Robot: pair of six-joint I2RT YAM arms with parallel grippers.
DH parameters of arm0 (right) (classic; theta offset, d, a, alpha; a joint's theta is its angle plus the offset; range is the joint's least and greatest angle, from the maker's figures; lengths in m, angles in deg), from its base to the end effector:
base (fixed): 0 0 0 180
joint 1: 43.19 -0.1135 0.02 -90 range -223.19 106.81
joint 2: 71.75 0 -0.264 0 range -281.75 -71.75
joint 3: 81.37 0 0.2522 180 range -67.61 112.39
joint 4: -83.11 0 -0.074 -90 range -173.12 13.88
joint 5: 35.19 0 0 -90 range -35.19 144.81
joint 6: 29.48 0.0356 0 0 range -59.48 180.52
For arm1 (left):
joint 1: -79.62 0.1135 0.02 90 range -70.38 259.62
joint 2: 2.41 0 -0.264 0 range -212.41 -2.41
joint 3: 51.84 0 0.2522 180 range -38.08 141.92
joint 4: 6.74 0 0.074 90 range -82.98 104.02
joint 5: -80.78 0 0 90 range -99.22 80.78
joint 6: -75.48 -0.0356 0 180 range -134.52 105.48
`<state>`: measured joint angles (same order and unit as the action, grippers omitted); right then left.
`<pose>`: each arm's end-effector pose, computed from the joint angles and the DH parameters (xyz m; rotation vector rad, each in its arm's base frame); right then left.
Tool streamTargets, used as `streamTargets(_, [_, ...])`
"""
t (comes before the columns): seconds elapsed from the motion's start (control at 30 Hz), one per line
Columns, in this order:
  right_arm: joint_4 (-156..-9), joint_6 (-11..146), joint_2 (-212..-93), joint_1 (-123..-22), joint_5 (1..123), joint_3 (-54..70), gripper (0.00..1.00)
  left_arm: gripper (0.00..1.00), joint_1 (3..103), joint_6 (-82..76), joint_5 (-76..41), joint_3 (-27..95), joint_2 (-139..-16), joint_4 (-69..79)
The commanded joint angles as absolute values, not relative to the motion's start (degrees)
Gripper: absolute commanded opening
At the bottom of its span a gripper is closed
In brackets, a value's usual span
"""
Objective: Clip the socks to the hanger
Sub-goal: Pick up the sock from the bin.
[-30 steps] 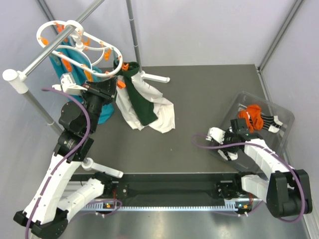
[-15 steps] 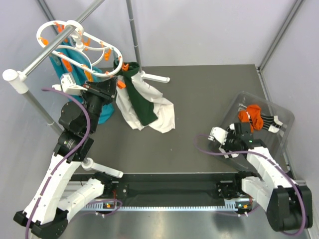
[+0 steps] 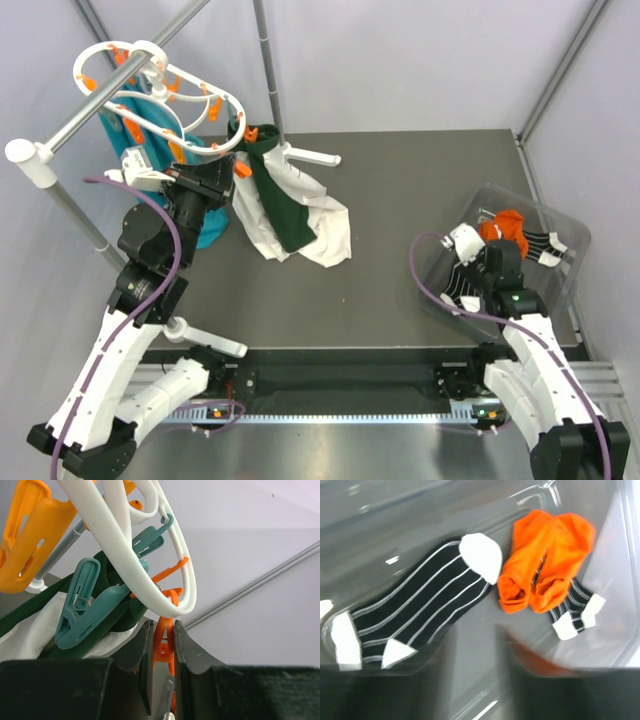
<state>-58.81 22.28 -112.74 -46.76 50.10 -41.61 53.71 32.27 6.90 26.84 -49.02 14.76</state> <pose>0.1575 0.0069 0.2119 -0.7745 2.1526 -0.4126 0.1471 -0.0605 0.4591 -0.4981 1.3601 -0.8560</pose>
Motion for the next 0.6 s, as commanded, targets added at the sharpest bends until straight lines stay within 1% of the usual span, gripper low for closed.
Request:
streamTargets(0.0, [-64.7, 28.3, -112.6, -46.2, 46.3, -37.8, 0.66, 0.00, 53.3, 32.3, 4.0, 27.3, -49.6, 19.9])
streamTargets(0.03, [-65.0, 28.8, -113.1, -46.2, 45.4, -38.4, 0.85, 0.00, 53.4, 32.3, 3.9, 27.4, -49.6, 19.9])
streamTargets(0.1, [-63.2, 27.7, -113.8, -46.2, 47.4, -39.1, 0.89, 0.00, 53.3, 32.3, 4.1, 27.3, -49.5, 19.9])
streamTargets(0.23, [-62.0, 26.8, -117.0, -47.0, 51.9, -40.4, 1.00, 0.00, 53.3, 32.5, 4.3, 27.0, -49.3, 19.7])
streamTargets(0.37, [-61.2, 24.7, -123.1, -47.2, 56.2, -40.2, 0.98, 0.00, 53.3, 32.6, 4.1, 27.0, -49.3, 19.6])
streamTargets(0.4, [-60.8, 24.0, -124.4, -47.3, 57.3, -39.5, 0.96, 0.00, 53.3, 32.6, 4.1, 27.0, -49.3, 19.5])
streamTargets(0.43, [-60.6, 23.3, -125.9, -47.6, 59.4, -39.0, 0.90, 0.00, 53.3, 32.6, 4.3, 27.0, -49.3, 19.6])
streamTargets(0.47, [-60.2, 22.6, -128.8, -47.5, 60.1, -38.6, 0.88, 0.00, 53.4, 32.6, 4.3, 27.0, -49.3, 19.5])
streamTargets(0.57, [-58.5, 21.3, -135.0, -47.7, 61.3, -37.1, 0.87, 0.00, 53.3, 32.5, 4.4, 27.1, -49.1, 19.6])
